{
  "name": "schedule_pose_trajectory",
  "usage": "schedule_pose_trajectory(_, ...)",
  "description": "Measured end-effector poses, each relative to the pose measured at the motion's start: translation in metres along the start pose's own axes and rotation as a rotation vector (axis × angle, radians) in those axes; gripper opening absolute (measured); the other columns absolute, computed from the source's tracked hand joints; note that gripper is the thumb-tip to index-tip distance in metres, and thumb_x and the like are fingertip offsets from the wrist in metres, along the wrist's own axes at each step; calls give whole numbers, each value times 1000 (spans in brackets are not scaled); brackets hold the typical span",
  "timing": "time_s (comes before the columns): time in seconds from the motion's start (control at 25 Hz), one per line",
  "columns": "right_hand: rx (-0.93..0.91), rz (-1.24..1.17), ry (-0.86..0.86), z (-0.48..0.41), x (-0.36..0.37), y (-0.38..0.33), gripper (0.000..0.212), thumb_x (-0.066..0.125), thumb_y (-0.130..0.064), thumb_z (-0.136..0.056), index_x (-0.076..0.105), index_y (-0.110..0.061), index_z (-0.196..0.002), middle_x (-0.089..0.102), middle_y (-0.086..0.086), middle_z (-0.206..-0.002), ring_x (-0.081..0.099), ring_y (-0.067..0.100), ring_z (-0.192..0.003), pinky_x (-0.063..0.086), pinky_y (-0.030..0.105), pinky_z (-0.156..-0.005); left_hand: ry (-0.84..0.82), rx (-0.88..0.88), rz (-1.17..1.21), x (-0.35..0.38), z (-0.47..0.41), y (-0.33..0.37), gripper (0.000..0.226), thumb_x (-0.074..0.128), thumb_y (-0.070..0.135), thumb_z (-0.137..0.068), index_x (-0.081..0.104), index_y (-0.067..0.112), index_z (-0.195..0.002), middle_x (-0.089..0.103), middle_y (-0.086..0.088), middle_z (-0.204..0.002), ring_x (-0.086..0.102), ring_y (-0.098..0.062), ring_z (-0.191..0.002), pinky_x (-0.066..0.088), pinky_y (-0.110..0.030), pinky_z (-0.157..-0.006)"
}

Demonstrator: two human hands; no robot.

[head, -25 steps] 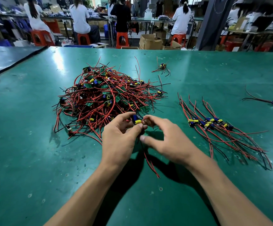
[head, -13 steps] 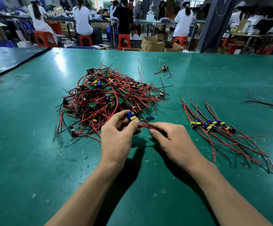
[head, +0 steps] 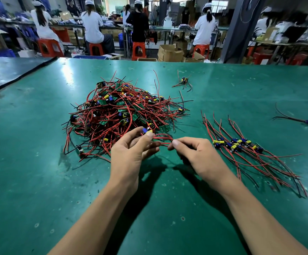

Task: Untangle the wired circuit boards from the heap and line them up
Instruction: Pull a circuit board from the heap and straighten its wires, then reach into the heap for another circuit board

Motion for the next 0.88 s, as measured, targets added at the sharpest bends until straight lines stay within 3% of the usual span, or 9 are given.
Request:
schedule_pose_trajectory(0.2,146,-564,334,-2,-27,23,28,56,-22,-102,73,-16,-80,46,-7,-57,26,5,-38,21,17,-38,-113,-55,-297,12,9,-14,14,64,20,-93,68,11,-104,74,-13,-90,70,-22,-64,60,-34,-60)
schedule_pose_trajectory(0.32,178,-632,475,0,-32,36,25,52,-22,-104,69,-15,-86,46,-7,-57,24,6,-39,20,18,-38,-160,-66,-492,15,8,-23,9,64,15,-93,70,8,-94,72,-10,-79,67,-20,-59,57,-36,-62)
schedule_pose_trajectory(0.44,189,-646,538,-9,-23,38,25,51,-21,-104,68,-14,-87,47,-9,-54,27,6,-38,22,18,-37,-162,-115,-427,13,3,-26,10,59,6,-95,67,0,-97,69,-15,-75,64,-21,-53,54,-28,-49)
schedule_pose_trajectory(0.64,190,-675,612,-69,-31,13,26,51,-21,-103,65,-13,-83,48,-4,-60,35,6,-35,27,19,-37,-173,-154,-399,12,-4,-29,11,55,4,-97,65,0,-96,68,-16,-74,60,-22,-49,50,-26,-44)
schedule_pose_trajectory(0.72,250,-716,539,-118,-50,-8,26,51,-39,-103,61,-15,-101,61,4,-84,61,11,-58,49,24,-51,-188,-153,-395,11,-5,-28,11,55,4,-97,65,-1,-98,68,-17,-76,59,-23,-50,50,-26,-44)
schedule_pose_trajectory(0.76,312,-698,463,-140,-57,-15,35,48,-48,-102,56,-18,-119,62,7,-107,69,18,-85,57,31,-72,-203,-154,-390,12,-5,-28,12,54,4,-97,65,-1,-99,68,-18,-77,59,-23,-50,50,-26,-45)
schedule_pose_trajectory(0.8,373,-615,418,-156,-65,-16,44,44,-50,-103,47,-20,-135,57,8,-129,65,25,-111,54,39,-91,-218,-155,-383,12,-5,-27,12,54,4,-98,65,-1,-100,68,-18,-78,59,-23,-51,50,-26,-45)
schedule_pose_trajectory(0.84,415,-501,415,-164,-72,-11,43,41,-44,-105,42,-19,-141,50,8,-144,59,30,-124,50,45,-99,-226,-157,-378,12,-5,-27,13,53,4,-98,65,-1,-101,68,-18,-78,59,-23,-51,50,-26,-45)
schedule_pose_trajectory(0.88,425,-378,454,-163,-77,-5,34,40,-33,-106,44,-18,-136,49,8,-147,61,31,-122,52,46,-96,-226,-158,-380,12,-5,-26,13,53,4,-98,65,-1,-101,68,-16,-78,59,-23,-51,49,-26,-45)
Point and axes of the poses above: each hand's wrist, its own z-axis away from the middle knuckle, its own x-axis out of the palm, y = z × x, the point moved 9 cm from there along -z, towards the middle knuckle
